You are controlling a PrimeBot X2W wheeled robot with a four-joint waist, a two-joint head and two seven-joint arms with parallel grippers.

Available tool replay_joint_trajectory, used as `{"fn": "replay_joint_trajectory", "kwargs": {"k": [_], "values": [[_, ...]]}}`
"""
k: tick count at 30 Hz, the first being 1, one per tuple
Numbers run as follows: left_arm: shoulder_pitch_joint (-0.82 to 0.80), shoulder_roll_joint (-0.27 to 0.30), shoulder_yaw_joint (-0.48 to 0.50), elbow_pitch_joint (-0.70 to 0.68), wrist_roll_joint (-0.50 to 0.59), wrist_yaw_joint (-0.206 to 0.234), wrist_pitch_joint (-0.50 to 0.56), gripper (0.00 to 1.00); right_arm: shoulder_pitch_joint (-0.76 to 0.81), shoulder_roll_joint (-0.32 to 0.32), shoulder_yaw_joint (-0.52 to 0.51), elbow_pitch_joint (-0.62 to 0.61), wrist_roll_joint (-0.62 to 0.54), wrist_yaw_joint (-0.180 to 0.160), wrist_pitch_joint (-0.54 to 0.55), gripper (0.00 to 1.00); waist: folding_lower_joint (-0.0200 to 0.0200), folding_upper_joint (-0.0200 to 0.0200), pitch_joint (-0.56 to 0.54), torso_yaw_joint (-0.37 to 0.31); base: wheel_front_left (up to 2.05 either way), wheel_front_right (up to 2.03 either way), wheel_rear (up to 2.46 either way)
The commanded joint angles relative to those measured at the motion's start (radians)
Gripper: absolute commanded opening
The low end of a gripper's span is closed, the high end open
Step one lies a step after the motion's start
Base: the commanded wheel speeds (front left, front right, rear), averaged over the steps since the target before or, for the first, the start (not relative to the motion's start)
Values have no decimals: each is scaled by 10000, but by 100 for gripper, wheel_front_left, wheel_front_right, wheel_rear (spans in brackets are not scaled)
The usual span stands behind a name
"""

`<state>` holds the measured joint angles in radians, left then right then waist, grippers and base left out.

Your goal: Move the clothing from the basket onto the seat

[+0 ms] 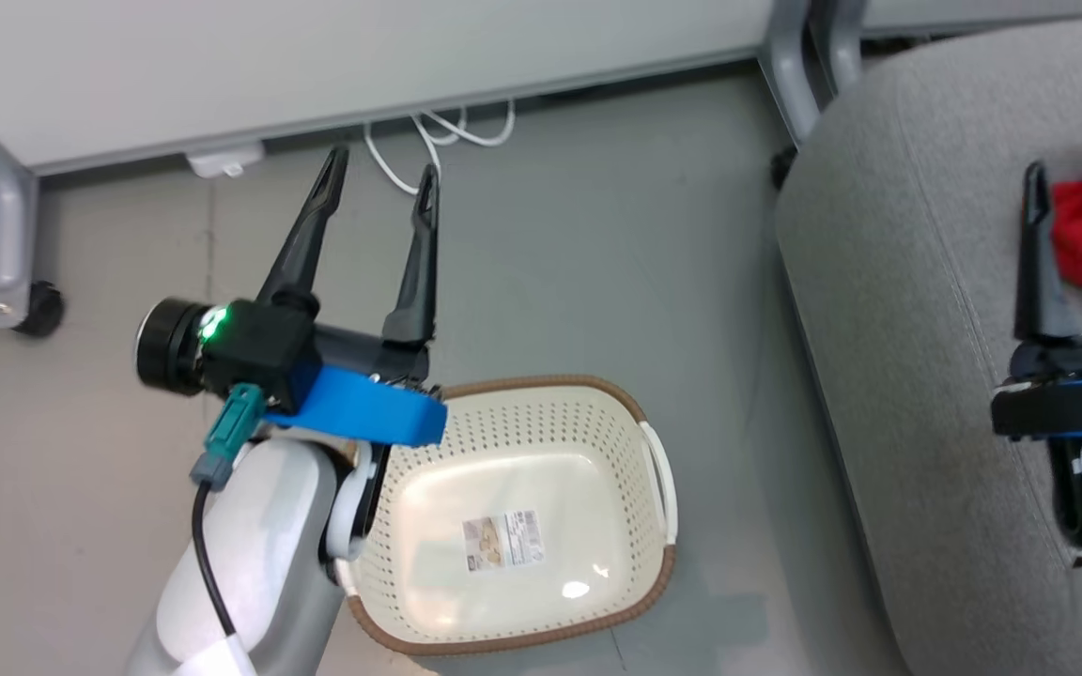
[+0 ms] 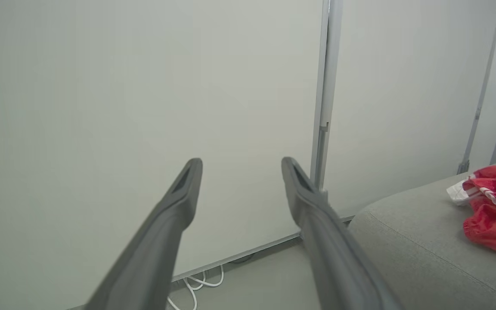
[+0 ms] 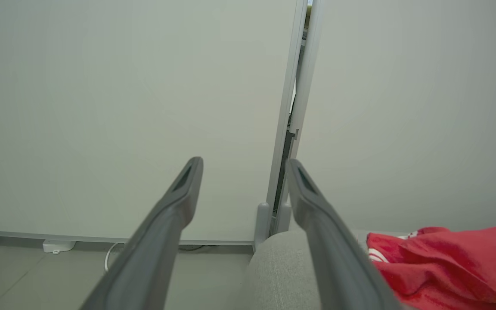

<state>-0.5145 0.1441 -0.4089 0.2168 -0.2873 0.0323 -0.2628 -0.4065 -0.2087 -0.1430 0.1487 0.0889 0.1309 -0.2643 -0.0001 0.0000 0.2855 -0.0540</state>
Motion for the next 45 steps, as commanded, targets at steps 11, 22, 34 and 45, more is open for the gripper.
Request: {"fn": "replay_joint_trajectory", "kwargs": {"k": [11, 22, 34, 45], "values": [[2073, -649, 2050, -82, 872, -637, -26, 100, 1165, 535, 735, 470, 147, -1, -1, 100, 1, 0, -1730, 1120, 0, 0, 0], [3298, -918, 3002, -169, 1152, -980, -26, 100, 2381, 1035, 606, 627, 121, -1, -1, 100, 1, 0, -2430, 1319, 0, 0, 0], [4029, -937, 3108, -380, 1099, -1037, -27, 100, 3100, 1312, 234, 641, 183, -1, -1, 100, 1, 0, -2625, 1443, 0, 0, 0], [4373, -937, 3091, -105, 1053, -1103, -27, 100, 3489, 1477, 17, 849, 217, -1, 0, 100, 1, 0, -2664, 1586, 0, 0, 0]]}}
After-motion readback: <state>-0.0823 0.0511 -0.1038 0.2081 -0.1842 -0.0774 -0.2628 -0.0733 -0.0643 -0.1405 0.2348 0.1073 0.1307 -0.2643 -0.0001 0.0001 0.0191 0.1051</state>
